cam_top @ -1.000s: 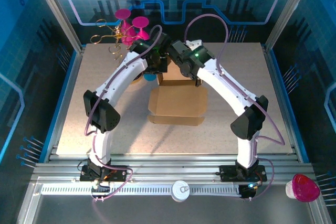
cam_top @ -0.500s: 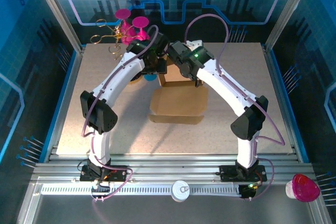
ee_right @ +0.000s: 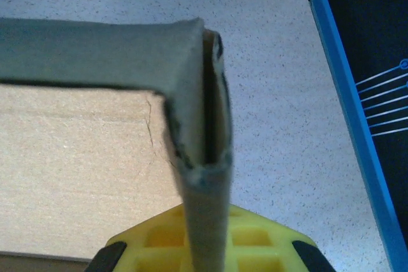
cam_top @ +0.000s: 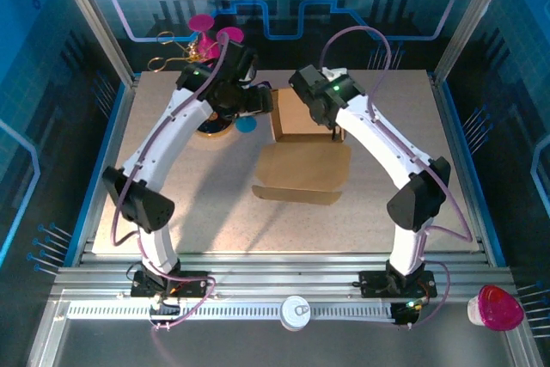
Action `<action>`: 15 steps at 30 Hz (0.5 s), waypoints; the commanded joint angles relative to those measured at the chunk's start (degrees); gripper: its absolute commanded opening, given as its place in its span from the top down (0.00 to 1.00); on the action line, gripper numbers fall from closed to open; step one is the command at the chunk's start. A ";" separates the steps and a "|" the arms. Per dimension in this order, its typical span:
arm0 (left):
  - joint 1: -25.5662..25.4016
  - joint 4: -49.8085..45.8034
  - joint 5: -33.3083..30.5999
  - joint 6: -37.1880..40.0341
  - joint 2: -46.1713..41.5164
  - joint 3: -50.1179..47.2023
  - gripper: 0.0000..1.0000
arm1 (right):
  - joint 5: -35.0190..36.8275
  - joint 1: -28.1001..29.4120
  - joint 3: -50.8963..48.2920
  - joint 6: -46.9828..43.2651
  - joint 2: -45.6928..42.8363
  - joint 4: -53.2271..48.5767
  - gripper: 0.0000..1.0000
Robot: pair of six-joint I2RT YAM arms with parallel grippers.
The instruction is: Fold the paper box
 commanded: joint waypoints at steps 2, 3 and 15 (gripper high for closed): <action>1.50 1.19 2.18 -3.46 -6.65 -4.59 0.30 | -6.25 -6.16 -5.20 4.49 -5.93 2.44 1.00; 1.52 1.12 2.00 -4.63 -7.93 -5.60 0.30 | -8.95 -8.15 -7.72 6.14 -7.61 3.91 1.00; -12.93 7.88 1.04 -38.53 -17.23 -25.45 0.39 | -26.46 -24.29 -39.51 29.20 -26.27 23.38 1.00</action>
